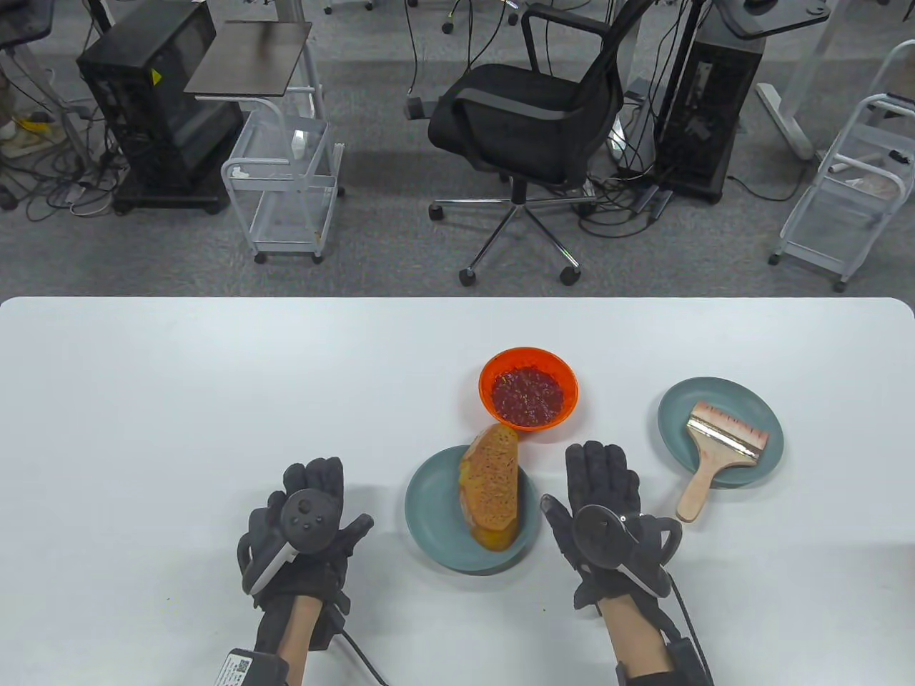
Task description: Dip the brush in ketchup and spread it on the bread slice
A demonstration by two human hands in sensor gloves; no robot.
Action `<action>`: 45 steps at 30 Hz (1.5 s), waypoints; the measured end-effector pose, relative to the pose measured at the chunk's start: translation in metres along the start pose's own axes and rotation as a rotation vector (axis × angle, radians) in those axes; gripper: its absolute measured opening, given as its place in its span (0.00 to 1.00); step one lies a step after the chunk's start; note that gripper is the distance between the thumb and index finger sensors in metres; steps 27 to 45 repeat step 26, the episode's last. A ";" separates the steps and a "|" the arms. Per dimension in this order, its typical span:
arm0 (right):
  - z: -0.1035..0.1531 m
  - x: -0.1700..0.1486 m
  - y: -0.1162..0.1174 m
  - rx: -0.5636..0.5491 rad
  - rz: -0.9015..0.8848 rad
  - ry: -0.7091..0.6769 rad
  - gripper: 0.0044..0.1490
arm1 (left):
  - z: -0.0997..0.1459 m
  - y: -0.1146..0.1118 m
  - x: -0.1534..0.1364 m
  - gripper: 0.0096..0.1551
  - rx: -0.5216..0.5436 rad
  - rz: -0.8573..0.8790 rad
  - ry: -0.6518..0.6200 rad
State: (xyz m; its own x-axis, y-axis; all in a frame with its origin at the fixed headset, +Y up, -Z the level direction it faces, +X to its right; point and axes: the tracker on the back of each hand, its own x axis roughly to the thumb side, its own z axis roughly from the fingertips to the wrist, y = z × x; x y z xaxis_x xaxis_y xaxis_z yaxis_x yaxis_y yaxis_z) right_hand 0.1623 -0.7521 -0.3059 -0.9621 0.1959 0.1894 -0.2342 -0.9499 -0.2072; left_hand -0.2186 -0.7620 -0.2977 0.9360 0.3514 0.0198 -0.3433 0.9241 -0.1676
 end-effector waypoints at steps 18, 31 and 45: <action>0.003 -0.011 0.002 0.051 0.035 0.027 0.48 | -0.006 -0.017 0.009 0.50 -0.085 -0.029 -0.029; 0.006 -0.009 0.001 0.047 0.028 0.029 0.48 | -0.005 -0.016 0.010 0.49 -0.075 -0.019 -0.039; 0.006 -0.009 0.001 0.047 0.028 0.029 0.48 | -0.005 -0.016 0.010 0.49 -0.075 -0.019 -0.039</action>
